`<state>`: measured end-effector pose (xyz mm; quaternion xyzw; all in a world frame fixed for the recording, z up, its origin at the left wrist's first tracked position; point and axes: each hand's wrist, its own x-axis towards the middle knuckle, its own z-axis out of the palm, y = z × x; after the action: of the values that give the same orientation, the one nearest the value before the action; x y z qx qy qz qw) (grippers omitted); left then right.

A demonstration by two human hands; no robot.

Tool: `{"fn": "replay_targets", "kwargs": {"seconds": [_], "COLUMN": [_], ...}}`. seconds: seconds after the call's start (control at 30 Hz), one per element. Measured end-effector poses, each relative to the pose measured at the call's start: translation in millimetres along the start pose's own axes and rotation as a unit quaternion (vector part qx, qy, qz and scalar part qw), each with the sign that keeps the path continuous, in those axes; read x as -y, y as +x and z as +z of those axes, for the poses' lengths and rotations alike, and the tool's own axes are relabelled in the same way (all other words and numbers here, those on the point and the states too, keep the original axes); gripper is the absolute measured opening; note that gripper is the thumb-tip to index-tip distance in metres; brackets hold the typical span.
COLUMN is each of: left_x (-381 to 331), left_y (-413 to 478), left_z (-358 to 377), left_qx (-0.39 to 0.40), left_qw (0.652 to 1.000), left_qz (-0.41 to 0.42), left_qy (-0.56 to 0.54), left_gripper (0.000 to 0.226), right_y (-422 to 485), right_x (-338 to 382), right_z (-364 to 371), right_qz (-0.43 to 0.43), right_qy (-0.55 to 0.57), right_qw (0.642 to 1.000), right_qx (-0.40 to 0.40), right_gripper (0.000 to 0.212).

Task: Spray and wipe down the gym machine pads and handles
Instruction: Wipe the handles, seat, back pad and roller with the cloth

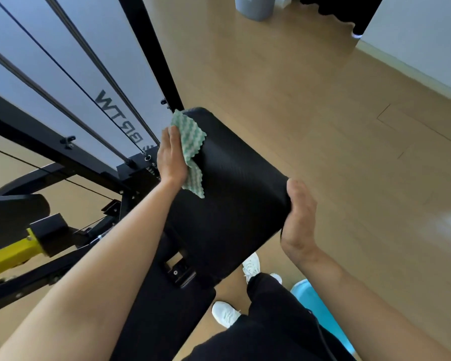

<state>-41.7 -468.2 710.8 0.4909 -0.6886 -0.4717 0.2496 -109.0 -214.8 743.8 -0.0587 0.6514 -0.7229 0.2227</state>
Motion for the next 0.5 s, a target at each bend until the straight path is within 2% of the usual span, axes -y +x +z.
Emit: {"fn": "replay_targets", "kwargs": {"seconds": [0.07, 0.13, 0.23, 0.3, 0.37, 0.5], "left_x": [19, 49, 97, 124, 128, 110], "left_y": [-5, -10, -21, -29, -32, -44], "left_z": [1, 0, -1, 2, 5, 17], "left_qx": [-0.008, -0.022, -0.027, -0.027, -0.057, -0.134], "left_qw": [0.999, 0.994, 0.98, 0.98, 0.979, 0.955], "left_qz": [-0.04, -0.093, -0.186, -0.194, -0.193, -0.241], "left_qy": [-0.034, -0.053, -0.059, -0.028, -0.037, -0.111], "left_gripper": [0.056, 0.065, 0.093, 0.101, 0.095, 0.111], "right_y": [-11, -18, -16, -13, -13, -12], "right_x": [-8, -12, -7, -2, -1, -4], "right_z": [0, 0, 1, 1, 1, 0], "right_qz": [0.069, 0.118, 0.166, 0.191, 0.196, 0.197], "right_qy": [0.057, 0.087, 0.129, 0.152, 0.162, 0.157], "right_qw": [0.996, 0.989, 0.977, 0.968, 0.965, 0.965], "right_qx": [0.003, 0.0, 0.043, 0.053, 0.069, 0.078], "right_gripper": [0.056, 0.058, 0.074, 0.084, 0.085, 0.076]}}
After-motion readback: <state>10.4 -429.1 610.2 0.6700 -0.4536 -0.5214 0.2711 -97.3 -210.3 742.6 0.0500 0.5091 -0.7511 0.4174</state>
